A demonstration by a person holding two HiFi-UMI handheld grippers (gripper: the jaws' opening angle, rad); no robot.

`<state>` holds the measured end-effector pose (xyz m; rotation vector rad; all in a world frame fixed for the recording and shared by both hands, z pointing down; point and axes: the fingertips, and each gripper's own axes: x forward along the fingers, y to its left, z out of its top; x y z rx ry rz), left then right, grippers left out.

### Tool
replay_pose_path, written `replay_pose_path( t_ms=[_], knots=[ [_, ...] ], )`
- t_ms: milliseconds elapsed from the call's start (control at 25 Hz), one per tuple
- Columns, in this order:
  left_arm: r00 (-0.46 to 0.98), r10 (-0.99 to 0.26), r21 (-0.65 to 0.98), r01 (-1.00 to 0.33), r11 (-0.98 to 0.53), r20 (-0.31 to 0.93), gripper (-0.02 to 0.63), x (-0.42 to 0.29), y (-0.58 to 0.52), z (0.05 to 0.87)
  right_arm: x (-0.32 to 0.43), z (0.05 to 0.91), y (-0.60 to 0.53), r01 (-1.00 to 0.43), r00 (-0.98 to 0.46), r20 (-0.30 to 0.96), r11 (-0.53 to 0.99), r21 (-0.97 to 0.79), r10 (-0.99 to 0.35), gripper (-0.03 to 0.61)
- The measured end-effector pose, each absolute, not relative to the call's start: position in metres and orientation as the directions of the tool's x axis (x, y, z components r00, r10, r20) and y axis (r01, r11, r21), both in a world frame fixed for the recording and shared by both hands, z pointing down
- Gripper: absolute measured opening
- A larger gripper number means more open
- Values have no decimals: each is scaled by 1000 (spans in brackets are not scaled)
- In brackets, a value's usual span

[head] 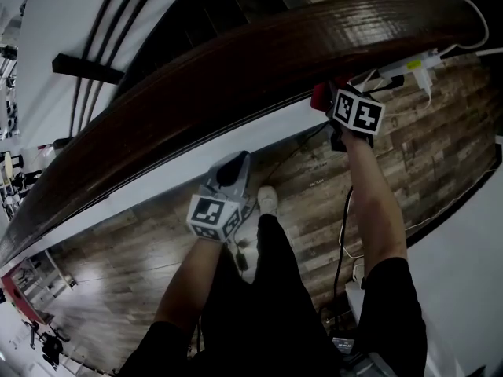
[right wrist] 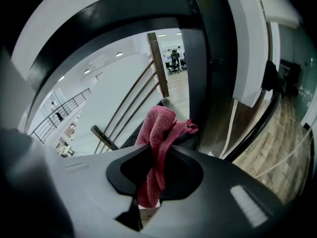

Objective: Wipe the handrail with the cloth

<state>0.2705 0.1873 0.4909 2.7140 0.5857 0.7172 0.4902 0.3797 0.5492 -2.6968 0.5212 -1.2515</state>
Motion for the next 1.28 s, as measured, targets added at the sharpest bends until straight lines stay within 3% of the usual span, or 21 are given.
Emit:
replay_pose_path(
  t_ms=[320, 800, 1000, 1280],
  knots=[
    [862, 348, 346, 220, -912, 369, 0, 243, 137, 478, 445, 515, 340, -319, 665, 607, -901, -296, -435, 46],
    [929, 192, 316, 87, -945, 317, 0, 170, 43, 455, 303, 496, 186, -511, 536, 569, -776, -369, -623, 45],
    [948, 57, 317, -48, -947, 312, 0, 122, -18, 453, 240, 500, 111, -601, 424, 577, -694, -397, -698, 45],
    [924, -213, 323, -316, -892, 316, 0, 28, -105, 455, 140, 508, -22, -803, 145, 589, -442, -399, -795, 46]
  ],
)
